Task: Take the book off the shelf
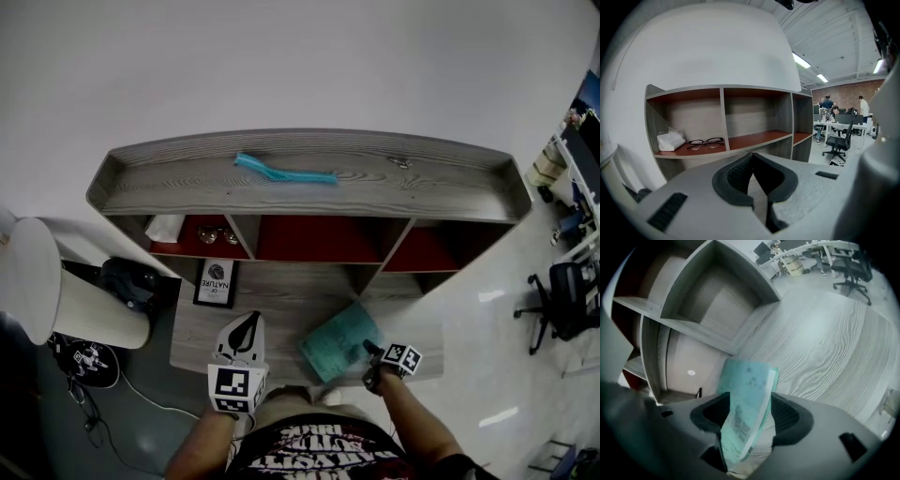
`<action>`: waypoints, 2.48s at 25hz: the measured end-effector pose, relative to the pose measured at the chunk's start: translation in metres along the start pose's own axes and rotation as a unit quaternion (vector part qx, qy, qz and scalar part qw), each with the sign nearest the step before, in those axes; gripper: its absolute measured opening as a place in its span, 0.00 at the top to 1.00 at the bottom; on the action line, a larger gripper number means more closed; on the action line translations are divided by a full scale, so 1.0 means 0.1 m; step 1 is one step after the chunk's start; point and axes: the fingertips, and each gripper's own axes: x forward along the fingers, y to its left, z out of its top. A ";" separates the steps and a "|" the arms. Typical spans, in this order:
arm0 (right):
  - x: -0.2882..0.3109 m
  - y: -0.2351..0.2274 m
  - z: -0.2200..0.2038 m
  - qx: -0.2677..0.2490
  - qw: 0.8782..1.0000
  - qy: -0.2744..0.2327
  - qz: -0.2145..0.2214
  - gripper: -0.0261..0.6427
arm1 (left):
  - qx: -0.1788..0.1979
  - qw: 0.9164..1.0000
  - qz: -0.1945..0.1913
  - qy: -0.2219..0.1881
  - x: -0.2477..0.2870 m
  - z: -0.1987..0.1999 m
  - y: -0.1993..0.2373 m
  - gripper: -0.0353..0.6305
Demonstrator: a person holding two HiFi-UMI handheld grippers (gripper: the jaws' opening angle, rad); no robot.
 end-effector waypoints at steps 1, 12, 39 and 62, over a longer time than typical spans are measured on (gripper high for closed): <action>-0.02 -0.04 0.01 -0.009 1.000 0.000 -0.009 0.55 | 0.000 1.000 0.000 -0.001 0.00 0.00 -0.01 0.94; -0.53 0.49 0.01 -0.251 0.968 -0.010 0.013 0.58 | -0.006 1.000 0.001 -0.010 -0.02 0.02 -0.07 0.94; -2.44 2.89 0.32 -0.553 0.792 -0.222 0.134 0.96 | -0.029 0.996 0.008 -0.088 -0.37 0.39 -0.35 0.94; -2.52 2.83 0.32 -0.531 0.797 -0.237 0.165 0.96 | -0.009 0.996 -0.012 -0.085 -0.32 0.56 -0.65 0.94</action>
